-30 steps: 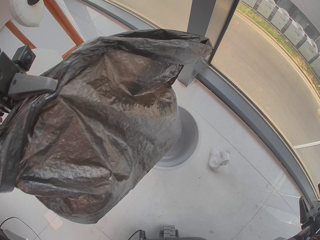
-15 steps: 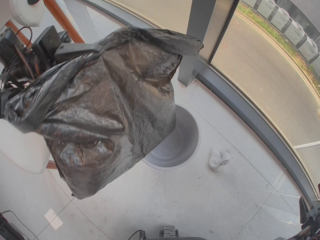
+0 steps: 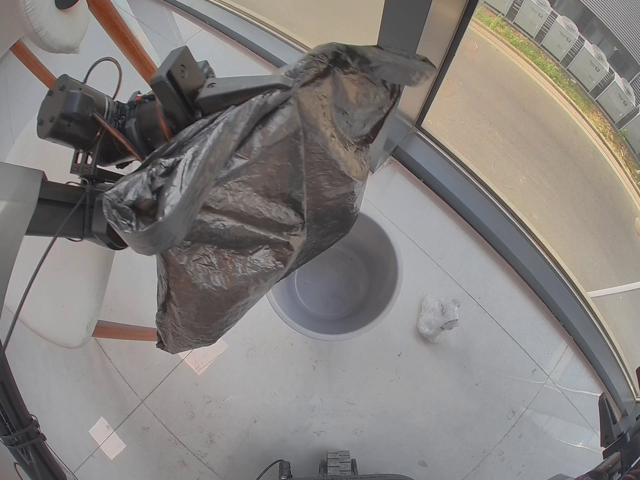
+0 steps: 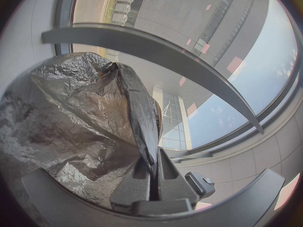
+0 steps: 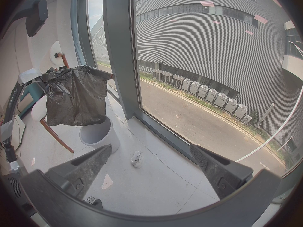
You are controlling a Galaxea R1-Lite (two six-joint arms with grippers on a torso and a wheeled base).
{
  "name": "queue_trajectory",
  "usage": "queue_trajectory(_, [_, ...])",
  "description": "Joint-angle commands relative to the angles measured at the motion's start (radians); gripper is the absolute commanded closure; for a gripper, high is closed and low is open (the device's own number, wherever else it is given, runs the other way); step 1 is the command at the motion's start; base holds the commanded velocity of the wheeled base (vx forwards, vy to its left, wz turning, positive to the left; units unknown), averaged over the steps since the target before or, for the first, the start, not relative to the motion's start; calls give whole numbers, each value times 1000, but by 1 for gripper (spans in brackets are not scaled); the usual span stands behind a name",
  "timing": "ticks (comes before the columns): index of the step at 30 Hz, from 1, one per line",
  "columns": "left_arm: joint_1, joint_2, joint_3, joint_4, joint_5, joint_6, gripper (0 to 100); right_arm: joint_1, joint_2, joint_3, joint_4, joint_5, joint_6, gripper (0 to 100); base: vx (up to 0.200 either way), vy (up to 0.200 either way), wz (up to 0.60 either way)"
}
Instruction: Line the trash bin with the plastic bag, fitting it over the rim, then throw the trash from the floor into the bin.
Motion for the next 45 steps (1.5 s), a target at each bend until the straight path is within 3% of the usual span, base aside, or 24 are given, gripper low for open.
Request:
queue_trajectory(1, [-51,8,21,-18,20,2,100,0,-13,18,-1,0,1,0,0,0,0])
queue_trajectory(4, [-53,-20,46,-18,22,6,100,0,-13,18,-1,0,1,0,0,0,0])
queue_trajectory(7, [-57,-55,158,-18,22,82,100,0,-15,18,-1,0,1,0,0,0,0])
queue_trajectory(10, [-57,-72,257,-18,23,212,100,0,-15,18,-1,0,1,0,0,0,0])
queue_trajectory(12, [-57,-82,314,-18,28,347,100,0,-15,18,-1,0,1,0,0,0,0])
queue_trajectory(14, [-57,-82,346,-18,55,468,100,0,-13,18,-1,0,-1,0,0,0,0])
queue_trajectory(15, [-57,-79,349,-18,108,520,100,0,-13,18,-1,0,-1,0,0,0,0])
queue_trajectory(16, [-57,-79,349,-18,112,522,100,0,-13,18,-1,0,1,0,0,0,0])
queue_trajectory(17, [-57,-79,345,-18,181,529,100,0,-13,18,-1,0,1,0,0,0,0])
queue_trajectory(18, [-57,-79,345,-18,189,529,100,0,-15,18,-1,0,-1,0,0,0,0])
queue_trajectory(19, [-57,-79,331,-18,287,549,100,0,-13,18,-1,0,-1,0,0,0,0])
queue_trajectory(20, [-57,-79,328,-18,335,571,100,0,-13,18,-1,0,-1,0,0,0,0])
queue_trajectory(22, [-57,-79,328,8,436,658,100,0,-13,18,-1,0,-1,0,0,0,0])
queue_trajectory(24, [-57,-79,328,75,516,769,100,0,-15,18,-1,0,-1,0,0,0,0])
queue_trajectory(26, [-63,-101,317,235,669,957,100,0,-13,18,-1,0,-1,0,0,0,0])
queue_trajectory(30, [-157,-153,245,565,1069,1263,100,0,-15,18,-1,0,-1,0,0,0,0])
queue_trajectory(32, [-183,-148,214,598,1209,1356,100,0,-13,18,-1,0,-1,0,0,0,0])
queue_trajectory(37, [-220,-148,202,586,1261,1410,100,0,-13,18,-1,0,1,0,0,0,0])
queue_trajectory(40, [-254,-145,184,601,1338,1439,100,0,-13,18,-1,0,1,0,0,0,0])
queue_trajectory(45, [-286,-101,161,672,1390,1602,100,0,-13,18,-1,0,-1,0,0,0,0])
